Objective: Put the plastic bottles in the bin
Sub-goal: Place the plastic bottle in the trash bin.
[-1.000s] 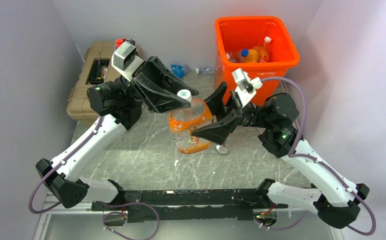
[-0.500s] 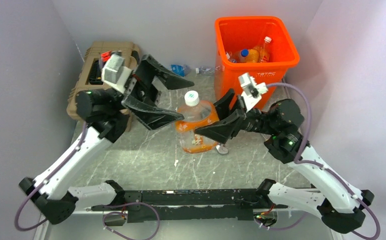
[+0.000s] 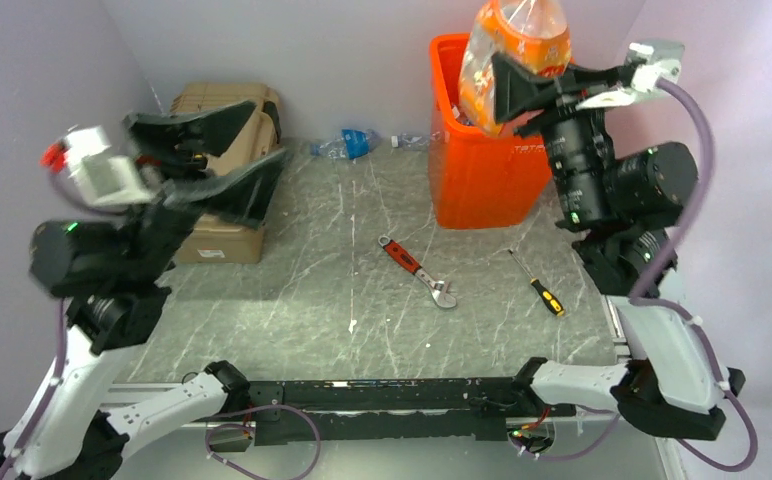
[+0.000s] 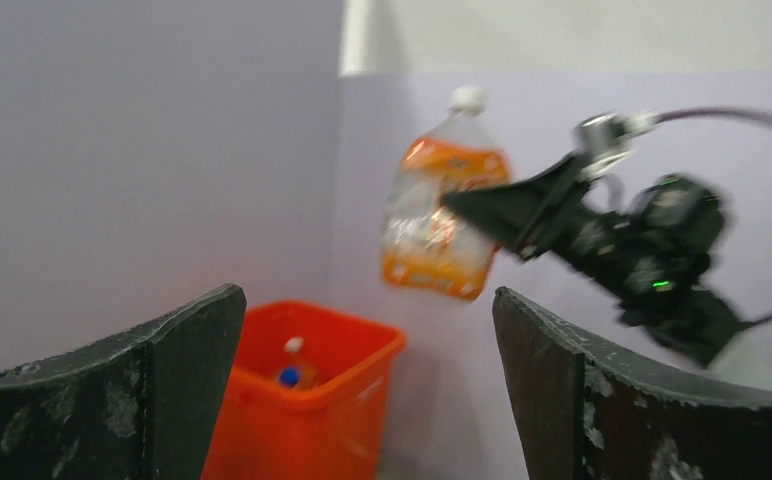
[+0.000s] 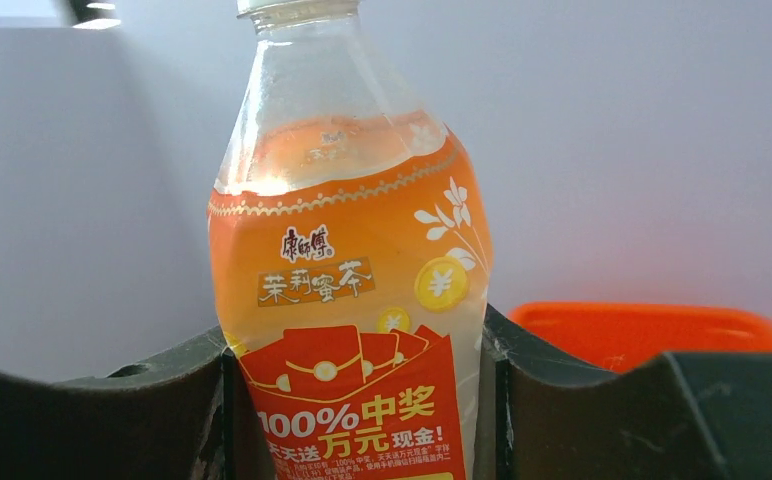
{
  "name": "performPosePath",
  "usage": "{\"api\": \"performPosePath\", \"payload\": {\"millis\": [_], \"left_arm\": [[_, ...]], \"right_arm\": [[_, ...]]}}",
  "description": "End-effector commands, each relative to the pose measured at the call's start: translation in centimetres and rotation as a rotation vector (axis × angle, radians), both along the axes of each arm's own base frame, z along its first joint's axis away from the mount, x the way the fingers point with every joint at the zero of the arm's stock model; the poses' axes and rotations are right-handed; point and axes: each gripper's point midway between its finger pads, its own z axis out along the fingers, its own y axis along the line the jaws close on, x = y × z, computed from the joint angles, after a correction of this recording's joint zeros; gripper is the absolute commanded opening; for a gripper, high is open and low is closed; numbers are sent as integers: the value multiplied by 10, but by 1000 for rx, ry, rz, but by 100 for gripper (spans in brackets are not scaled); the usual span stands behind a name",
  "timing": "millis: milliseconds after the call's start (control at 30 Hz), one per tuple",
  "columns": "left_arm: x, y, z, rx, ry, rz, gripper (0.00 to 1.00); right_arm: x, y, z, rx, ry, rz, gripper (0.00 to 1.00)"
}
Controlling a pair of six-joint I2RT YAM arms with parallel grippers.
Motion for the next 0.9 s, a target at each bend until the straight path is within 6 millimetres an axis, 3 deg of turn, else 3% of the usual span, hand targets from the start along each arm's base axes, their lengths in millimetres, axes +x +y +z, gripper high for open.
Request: {"api": "performPosePath", "payload": {"millis": [0, 167, 267, 433, 500, 600, 733, 867], "left_arm": [[116, -28, -93, 238, 395, 288, 99], [164, -34, -131, 287, 511, 426, 99], [194, -38, -152, 322, 563, 504, 99], [252, -25, -195, 353, 715, 605, 99], [277, -11, -215, 329, 786, 622, 99], [314, 6, -249, 295, 910, 599, 100], [345, 9, -281, 315, 1010, 557, 99], [362, 6, -295, 317, 1013, 564, 99]], "right_arm": [[51, -56, 0, -72, 50, -439, 33], [110, -87, -26, -59, 128, -575, 33], [149, -95, -48, -55, 178, -602, 33], [205, -108, -90, -67, 249, -650, 35], [225, -119, -105, -43, 283, -658, 40], [250, -125, -125, -13, 333, -623, 60], [259, -117, -118, 44, 328, -568, 97], [235, -94, -81, 76, 238, -511, 100]]}}
